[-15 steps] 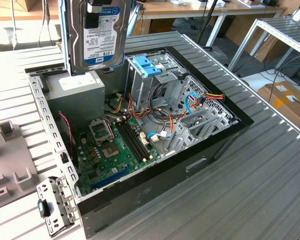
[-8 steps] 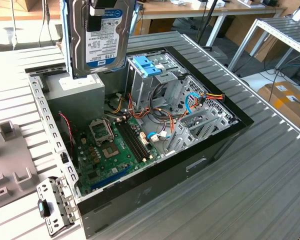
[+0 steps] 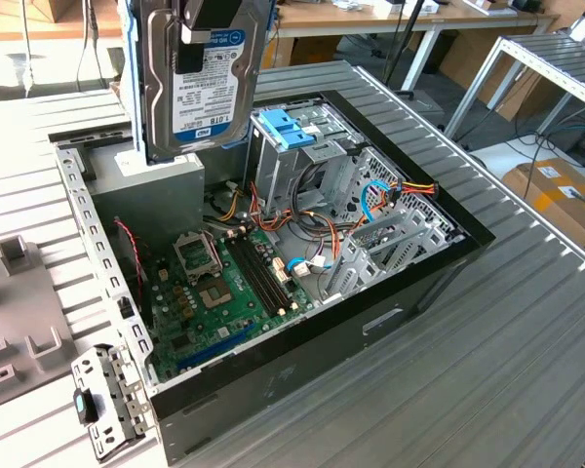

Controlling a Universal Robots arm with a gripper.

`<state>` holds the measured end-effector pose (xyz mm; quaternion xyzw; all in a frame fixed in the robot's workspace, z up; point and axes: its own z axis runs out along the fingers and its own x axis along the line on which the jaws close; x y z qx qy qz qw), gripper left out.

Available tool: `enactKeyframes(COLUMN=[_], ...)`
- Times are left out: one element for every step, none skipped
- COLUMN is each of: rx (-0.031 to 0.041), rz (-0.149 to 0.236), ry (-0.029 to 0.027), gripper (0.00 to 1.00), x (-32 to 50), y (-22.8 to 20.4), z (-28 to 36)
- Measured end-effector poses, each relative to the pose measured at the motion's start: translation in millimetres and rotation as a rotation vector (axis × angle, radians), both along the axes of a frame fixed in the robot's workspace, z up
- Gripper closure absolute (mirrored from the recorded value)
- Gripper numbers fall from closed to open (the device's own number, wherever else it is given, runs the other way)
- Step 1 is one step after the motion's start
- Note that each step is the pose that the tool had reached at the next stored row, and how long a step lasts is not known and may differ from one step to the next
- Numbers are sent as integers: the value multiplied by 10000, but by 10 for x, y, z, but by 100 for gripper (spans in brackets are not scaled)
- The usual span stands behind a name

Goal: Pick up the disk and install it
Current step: 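Pick up the disk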

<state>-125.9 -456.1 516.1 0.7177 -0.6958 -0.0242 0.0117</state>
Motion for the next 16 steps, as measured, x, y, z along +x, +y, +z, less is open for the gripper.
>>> enactKeyframes(rx=[-2, -1, -1, -1, -1, -1, -1, -1, -1, -1, -1, 0, -1, -1, -1, -1], rz=[0, 0, 0, 0, 0, 0, 0, 0, 0, 0, 0, 0, 0, 0, 0, 0], ry=[1, 1, 1, 1, 0, 1, 1, 1, 0, 0, 1, 0, 1, 1, 0, 0], gripper=[64, 64, 64, 64, 64, 64, 64, 64, 64, 64, 64, 64, 64, 64, 64, 64], x=[0, 0, 0, 0, 0, 0, 0, 0, 0, 0, 0, 0, 0, 0, 0, 0], y=[-7, -12, -19, -24, -34, -38, -43, -51, -56, -62, -71, -76, -81, -89, -94, -99], z=[-1, -3, -5, -7, -10, -11, -12, -14, -16, -17, -20, -21, -22, -24, -26, -27])
